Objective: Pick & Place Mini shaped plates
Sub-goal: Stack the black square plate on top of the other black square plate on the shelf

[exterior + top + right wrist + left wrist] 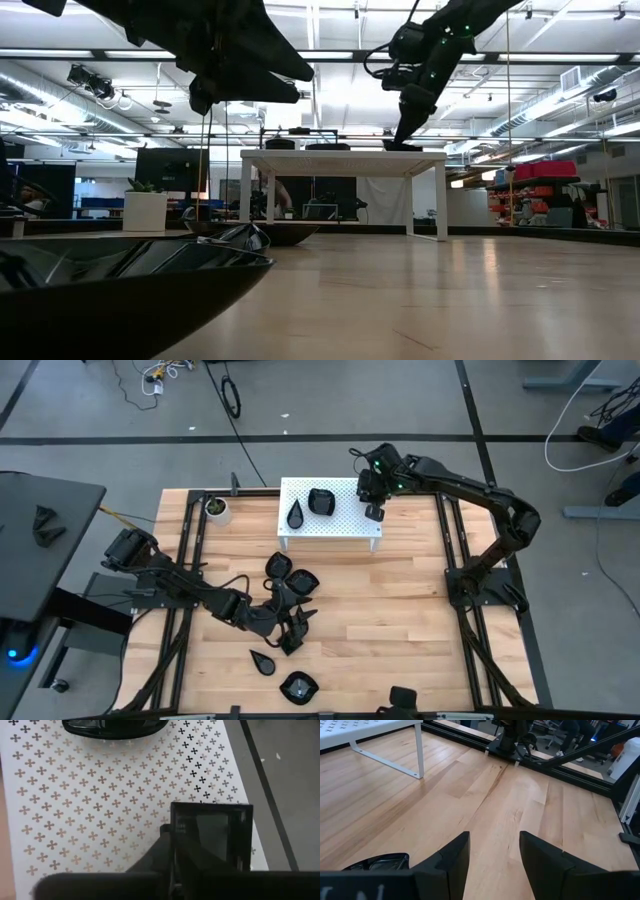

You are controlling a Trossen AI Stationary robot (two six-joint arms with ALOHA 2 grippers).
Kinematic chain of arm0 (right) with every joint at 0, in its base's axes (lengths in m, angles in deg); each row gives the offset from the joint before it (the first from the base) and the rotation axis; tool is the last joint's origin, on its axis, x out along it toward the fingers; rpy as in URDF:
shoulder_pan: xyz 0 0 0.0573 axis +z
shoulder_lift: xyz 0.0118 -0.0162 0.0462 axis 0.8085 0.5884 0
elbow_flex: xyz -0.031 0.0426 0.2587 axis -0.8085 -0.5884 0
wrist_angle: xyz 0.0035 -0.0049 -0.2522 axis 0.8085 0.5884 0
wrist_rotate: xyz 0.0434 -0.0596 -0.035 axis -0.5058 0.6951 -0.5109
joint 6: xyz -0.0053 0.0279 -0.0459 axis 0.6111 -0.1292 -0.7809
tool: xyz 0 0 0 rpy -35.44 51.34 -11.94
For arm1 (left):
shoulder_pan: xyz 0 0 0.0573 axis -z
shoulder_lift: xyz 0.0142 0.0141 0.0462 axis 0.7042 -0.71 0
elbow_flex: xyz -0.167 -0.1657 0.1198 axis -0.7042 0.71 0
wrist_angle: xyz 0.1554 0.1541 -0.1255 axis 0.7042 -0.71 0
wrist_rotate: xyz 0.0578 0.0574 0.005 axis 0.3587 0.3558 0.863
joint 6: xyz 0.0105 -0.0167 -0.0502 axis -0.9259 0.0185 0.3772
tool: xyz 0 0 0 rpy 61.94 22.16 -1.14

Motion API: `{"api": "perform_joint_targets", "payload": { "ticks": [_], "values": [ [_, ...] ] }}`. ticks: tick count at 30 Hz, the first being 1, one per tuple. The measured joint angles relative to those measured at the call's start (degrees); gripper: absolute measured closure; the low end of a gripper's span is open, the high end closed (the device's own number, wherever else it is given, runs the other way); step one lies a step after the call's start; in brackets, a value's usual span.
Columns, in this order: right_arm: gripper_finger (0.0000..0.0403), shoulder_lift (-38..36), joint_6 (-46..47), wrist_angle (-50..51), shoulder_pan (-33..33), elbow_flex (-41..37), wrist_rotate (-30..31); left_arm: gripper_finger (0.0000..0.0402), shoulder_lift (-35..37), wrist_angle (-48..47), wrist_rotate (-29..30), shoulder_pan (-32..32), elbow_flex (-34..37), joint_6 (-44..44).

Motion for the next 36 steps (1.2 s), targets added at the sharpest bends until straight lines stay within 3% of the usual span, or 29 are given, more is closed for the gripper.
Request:
{"api": "perform_joint_targets", "payload": {
  "ticks": [10, 22, 36],
  "values": [
    [0.0399, -0.6, -1.3, -0.8, 2.8, 0.0, 1.0, 0.0223, 0.0, 0.0, 0.0, 0.0, 0.0, 0.0],
    [0.0401, -4.8, -1.0, -1.5, 6.5, 0.0, 10.9, 0.0223, 0.0, 0.0, 0.0, 0.0, 0.0, 0.0],
    [0.0381, -3.9, -5.2, -1.0, 7.0, -0.1, 10.8, 0.0223, 0.0, 0.0, 0.0, 0.0, 0.0, 0.0]
  ]
}}
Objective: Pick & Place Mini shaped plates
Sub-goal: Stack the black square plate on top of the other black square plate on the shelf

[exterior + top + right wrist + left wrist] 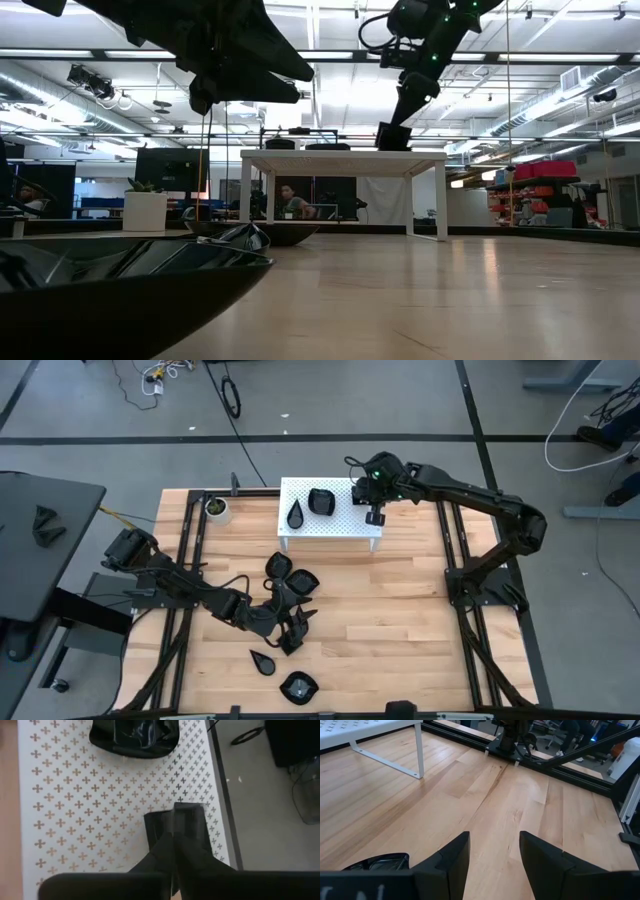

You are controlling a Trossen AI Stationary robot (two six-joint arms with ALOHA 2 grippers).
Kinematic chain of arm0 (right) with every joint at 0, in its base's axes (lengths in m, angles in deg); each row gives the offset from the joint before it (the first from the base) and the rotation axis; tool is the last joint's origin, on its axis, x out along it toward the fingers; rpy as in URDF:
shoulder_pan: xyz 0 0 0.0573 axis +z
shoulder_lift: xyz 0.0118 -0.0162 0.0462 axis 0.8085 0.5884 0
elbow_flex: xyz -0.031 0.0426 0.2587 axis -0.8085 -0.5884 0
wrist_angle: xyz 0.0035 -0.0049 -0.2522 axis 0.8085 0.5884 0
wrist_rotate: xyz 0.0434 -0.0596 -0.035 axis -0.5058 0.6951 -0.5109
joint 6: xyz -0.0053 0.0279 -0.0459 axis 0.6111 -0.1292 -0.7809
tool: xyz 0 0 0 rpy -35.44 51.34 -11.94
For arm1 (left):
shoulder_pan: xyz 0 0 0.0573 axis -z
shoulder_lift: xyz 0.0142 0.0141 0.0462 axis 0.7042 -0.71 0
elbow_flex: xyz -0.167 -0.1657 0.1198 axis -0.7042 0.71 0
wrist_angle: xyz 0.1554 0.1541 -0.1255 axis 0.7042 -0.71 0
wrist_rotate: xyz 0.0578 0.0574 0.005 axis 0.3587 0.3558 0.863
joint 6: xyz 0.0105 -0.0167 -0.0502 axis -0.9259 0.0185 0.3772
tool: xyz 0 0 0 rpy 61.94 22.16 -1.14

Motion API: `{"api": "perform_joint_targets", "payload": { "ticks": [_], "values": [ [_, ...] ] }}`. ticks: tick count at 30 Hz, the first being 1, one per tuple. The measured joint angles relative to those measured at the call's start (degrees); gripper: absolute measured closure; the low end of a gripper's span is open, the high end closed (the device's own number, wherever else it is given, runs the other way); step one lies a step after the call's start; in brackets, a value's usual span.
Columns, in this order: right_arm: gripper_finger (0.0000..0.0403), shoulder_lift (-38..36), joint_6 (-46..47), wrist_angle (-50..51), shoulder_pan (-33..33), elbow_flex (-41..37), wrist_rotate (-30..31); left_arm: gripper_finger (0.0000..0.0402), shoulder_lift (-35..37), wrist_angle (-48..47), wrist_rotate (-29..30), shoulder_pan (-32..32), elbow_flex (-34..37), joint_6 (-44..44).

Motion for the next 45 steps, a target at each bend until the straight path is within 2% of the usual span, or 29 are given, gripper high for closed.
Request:
{"api": "perform_joint_targets", "payload": {
  "ticks": [5, 9, 14, 21, 26, 31, 40, 42, 45],
  "values": [
    [0.0343, 0.0, -0.5, 0.0, 0.0, 0.0, 0.4, 0.0223, 0.0, 0.0, 0.0, 0.0, 0.0, 0.0],
    [0.0311, 0.0, 2.4, 0.2, 0.0, 0.0, 0.7, 0.0223, 0.0, 0.0, 0.0, 0.0, 0.0, 0.0],
    [0.0294, 0.0, 4.9, 0.8, 0.0, -0.5, 0.6, 0.0223, 0.0, 0.0, 0.0, 0.0, 0.0, 0.0],
    [0.0305, 0.2, 2.9, -4.8, 0.0, -6.3, 1.3, 0.0223, 0.0, 0.0, 0.0, 0.0, 0.0, 0.0],
    [0.032, 0.1, 3.4, -8.3, 0.0, -7.5, 2.0, 0.0223, 0.0, 0.0, 0.0, 0.0, 0.0, 0.0],
    [0.0336, 0.0, 3.9, -10.3, 0.0, -7.5, 6.6, 0.0223, 0.0, 0.0, 0.0, 0.0, 0.0, 0.0],
    [0.0397, -0.1, 2.2, -10.1, 0.0, -7.5, 5.6, 0.0223, 0.0, 0.0, 0.0, 0.0, 0.0, 0.0],
    [0.0393, -0.1, 2.3, -10.2, 0.0, -7.5, 5.5, 0.0223, 0.0, 0.0, 0.0, 0.0, 0.0, 0.0],
    [0.0364, -0.1, 2.4, -10.3, 0.0, -7.5, 5.6, 0.0223, 0.0, 0.0, 0.0, 0.0, 0.0, 0.0]
  ]
}}
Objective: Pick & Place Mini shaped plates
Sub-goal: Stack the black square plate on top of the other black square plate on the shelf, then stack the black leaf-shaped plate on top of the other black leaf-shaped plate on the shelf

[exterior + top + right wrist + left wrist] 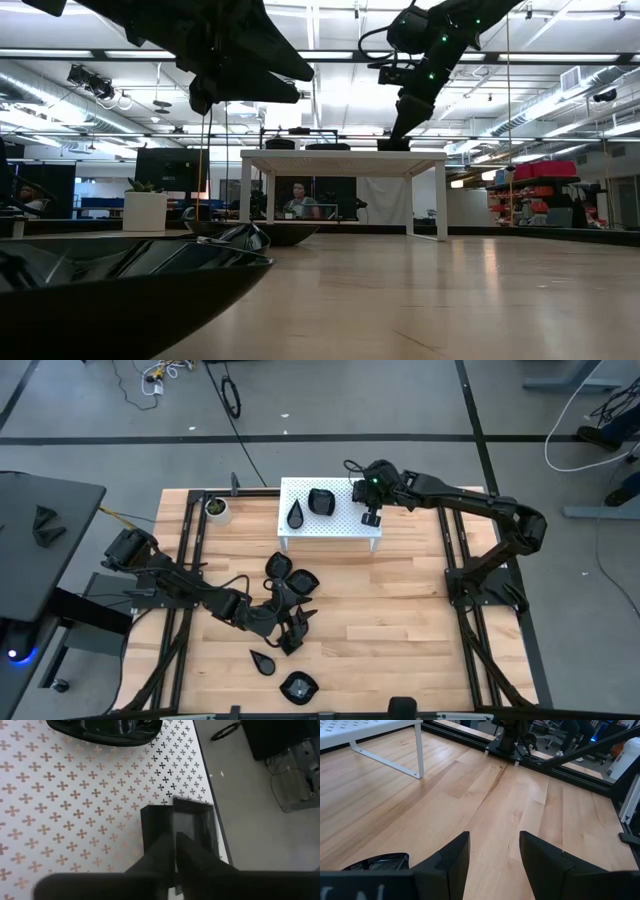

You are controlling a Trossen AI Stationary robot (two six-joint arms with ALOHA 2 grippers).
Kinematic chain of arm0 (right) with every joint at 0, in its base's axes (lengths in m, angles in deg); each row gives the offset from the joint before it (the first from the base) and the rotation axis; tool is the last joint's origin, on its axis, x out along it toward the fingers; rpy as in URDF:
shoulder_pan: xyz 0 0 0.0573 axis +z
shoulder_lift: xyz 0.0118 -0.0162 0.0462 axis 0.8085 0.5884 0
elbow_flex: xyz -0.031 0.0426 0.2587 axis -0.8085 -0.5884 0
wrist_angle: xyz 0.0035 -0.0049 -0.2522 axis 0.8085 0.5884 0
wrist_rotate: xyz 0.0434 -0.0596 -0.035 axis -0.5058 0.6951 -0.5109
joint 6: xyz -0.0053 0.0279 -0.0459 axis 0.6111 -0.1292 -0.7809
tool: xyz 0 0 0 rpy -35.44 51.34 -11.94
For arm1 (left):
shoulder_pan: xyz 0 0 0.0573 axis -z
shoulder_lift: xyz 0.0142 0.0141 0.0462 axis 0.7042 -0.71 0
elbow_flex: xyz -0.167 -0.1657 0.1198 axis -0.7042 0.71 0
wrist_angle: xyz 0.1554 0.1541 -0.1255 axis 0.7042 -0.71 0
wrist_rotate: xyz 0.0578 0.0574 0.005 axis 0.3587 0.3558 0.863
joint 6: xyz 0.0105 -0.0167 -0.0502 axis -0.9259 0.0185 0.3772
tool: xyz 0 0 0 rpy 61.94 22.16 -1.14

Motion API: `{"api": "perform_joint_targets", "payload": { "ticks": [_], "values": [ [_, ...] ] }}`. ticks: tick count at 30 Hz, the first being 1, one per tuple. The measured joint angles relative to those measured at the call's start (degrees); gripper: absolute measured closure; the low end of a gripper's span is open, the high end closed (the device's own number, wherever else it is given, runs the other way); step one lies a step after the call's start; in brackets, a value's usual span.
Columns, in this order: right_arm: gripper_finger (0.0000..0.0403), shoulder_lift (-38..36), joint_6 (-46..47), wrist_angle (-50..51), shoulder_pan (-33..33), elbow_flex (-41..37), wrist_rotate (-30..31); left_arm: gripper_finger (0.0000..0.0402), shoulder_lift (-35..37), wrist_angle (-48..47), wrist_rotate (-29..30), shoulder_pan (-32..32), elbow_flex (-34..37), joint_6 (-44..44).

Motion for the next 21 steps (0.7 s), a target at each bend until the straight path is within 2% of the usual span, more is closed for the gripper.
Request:
{"api": "perform_joint_targets", "payload": {
  "ticks": [8, 11, 14, 17, 21],
  "values": [
    [0.024, -0.7, 2.1, 0.6, 0.6, 0.0, 0.1, 0.0223, 0.0, 0.0, 0.0, 0.0, 0.0, 0.0],
    [0.0208, -2.9, 4.6, 0.4, 2.6, 0.0, -1.0, 0.0223, 0.0, 0.0, 0.0, 0.0, 0.0, 0.0],
    [0.0192, -5.7, 9.3, -0.3, 5.7, 0.0, -6.3, 0.0223, 0.0, 0.0, 0.0, 0.0, 0.0, 0.0],
    [0.0189, -7.7, 14.7, -2.4, 11.5, -0.3, -12.9, 0.0223, 0.3, -1.7, 0.0, 0.2, 0.0, 0.6],
    [0.0197, -7.8, 19.1, -7.9, 22.9, -4.5, -13.4, 0.0223, 3.0, -9.7, 0.0, 2.0, 0.0, 6.7]
  ]
}}
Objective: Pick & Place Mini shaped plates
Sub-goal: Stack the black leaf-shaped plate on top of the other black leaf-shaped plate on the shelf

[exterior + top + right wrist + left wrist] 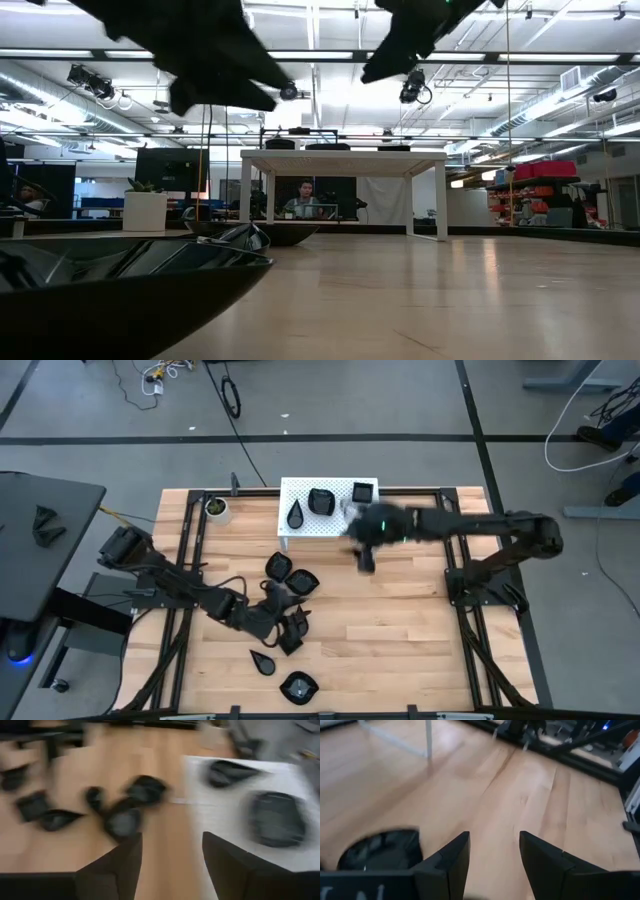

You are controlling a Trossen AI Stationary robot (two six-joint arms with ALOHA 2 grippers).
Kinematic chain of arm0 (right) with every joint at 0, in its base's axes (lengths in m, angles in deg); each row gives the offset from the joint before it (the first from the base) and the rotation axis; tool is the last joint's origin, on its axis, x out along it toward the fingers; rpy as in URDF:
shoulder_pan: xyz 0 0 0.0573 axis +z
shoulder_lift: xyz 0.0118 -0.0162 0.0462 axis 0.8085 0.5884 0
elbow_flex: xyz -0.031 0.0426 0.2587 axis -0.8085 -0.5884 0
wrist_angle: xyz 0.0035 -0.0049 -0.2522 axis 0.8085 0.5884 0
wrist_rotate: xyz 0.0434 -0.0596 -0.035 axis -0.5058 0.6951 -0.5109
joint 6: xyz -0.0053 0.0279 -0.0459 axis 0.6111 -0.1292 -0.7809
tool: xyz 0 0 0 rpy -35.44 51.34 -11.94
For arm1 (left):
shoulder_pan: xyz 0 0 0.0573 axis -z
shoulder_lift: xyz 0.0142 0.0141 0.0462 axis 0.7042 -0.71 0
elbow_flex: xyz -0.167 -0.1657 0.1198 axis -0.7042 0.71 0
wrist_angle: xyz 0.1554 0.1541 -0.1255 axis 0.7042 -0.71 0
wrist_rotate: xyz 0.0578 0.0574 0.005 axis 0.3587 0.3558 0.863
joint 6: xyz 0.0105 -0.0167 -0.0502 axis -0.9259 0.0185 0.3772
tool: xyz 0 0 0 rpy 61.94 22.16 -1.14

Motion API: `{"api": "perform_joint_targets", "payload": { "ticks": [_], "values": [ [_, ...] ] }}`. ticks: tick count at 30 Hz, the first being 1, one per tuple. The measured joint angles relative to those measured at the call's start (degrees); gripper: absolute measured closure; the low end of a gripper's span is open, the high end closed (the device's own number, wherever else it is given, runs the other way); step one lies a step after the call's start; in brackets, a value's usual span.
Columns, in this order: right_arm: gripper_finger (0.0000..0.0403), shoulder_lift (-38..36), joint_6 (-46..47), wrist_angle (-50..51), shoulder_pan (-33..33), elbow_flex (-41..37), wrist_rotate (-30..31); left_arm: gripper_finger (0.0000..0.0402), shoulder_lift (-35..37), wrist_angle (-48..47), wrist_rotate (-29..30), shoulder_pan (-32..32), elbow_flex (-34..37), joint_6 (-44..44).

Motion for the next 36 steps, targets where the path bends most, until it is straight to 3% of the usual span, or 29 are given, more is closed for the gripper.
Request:
{"api": "perform_joint_targets", "payload": {
  "ticks": [6, 10, 16, 20, 23, 30, 36],
  "values": [
    [0.0219, 7.0, 12.5, -24.0, 13.5, -9.3, 1.4, 0.0223, 5.5, -20.6, 0.0, 4.9, 0.0, 15.3],
    [0.0237, 16.2, 12.7, -26.2, 15.2, -7.7, 2.1, 0.0223, 6.1, -29.2, 1.0, 7.7, 0.0, 23.4],
    [0.0258, 28.9, -1.8, -21.6, 14.8, -0.7, 3.0, 0.0223, 5.9, -30.1, 4.2, 9.1, 0.0, 25.2],
    [0.027, 34.2, -10.5, -20.5, 14.7, 3.0, 10.2, 0.0223, 5.9, -30.0, 6.6, 9.1, 0.0, 24.9],
    [0.028, 36.5, -16.4, -20.6, 14.3, 4.3, 11.0, 0.0223, 5.9, -30.1, 7.3, 9.0, 0.0, 24.8],
    [0.032, 38.4, -18.9, -20.5, 12.1, 4.5, 11.0, 0.0223, 5.9, -30.0, 7.4, 9.0, 0.0, 24.8],
    [0.0389, 38.3, -18.8, -20.5, 11.8, 4.3, 10.7, 0.0223, 5.9, -29.7, 7.4, 9.0, 0.0, 24.7]
  ]
}}
